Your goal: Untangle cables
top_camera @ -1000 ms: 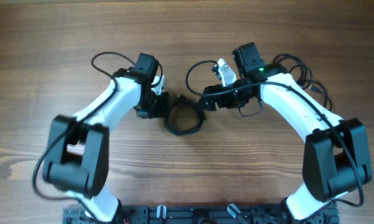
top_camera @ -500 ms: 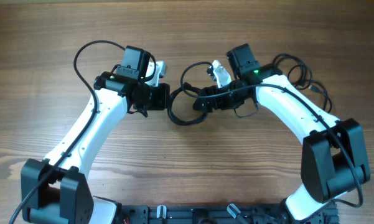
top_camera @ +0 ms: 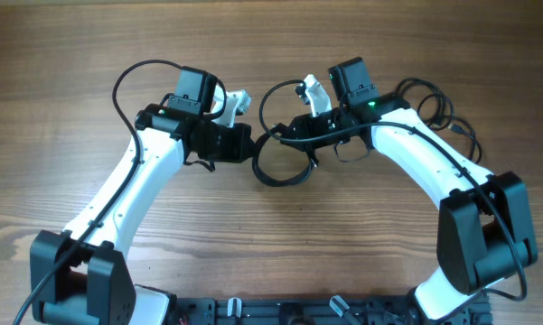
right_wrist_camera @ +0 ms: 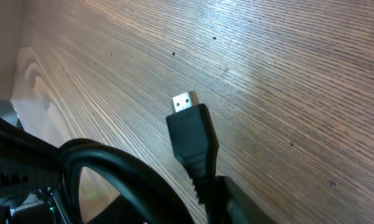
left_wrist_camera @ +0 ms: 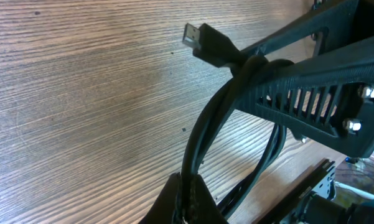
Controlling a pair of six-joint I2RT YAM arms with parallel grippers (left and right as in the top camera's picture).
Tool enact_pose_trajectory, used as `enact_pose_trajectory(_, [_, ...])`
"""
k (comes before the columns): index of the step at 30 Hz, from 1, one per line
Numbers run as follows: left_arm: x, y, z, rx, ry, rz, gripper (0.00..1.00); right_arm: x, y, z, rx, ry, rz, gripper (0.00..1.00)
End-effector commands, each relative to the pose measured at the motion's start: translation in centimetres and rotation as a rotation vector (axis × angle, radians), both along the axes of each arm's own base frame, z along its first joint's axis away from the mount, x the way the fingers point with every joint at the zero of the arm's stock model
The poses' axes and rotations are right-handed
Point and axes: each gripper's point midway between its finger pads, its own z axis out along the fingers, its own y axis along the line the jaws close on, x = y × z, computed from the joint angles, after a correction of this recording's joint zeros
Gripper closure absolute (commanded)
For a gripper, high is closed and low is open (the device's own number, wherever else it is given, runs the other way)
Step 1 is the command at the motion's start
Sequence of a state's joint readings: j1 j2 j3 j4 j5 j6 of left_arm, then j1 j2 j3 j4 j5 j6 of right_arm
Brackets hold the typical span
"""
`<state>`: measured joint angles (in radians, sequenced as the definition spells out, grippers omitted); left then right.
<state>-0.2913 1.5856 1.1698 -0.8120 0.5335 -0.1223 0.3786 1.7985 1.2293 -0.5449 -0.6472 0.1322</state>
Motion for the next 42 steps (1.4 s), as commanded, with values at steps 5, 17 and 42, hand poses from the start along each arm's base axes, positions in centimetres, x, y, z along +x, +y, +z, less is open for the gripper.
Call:
enact_pose_trajectory(5, [-0.3,0.7,0.1,0.036,-0.022,-0.017,0.96,0.6,0.6,2.6,0.086,-0.043,0.019,0.16])
enact_pose_trajectory(17, [2.0,0.1,1.0,-0.065,0.102,0.317,0.96,-3.2,-0.5,8.2,0.305,0.009,0.175,0.2])
enact_pose_trajectory(42, [2.1,-0.1,5.5,-0.445,0.304,0.344,0.53,-7.1,7.5,12.3,0.48,0.067,0.332,0.96])
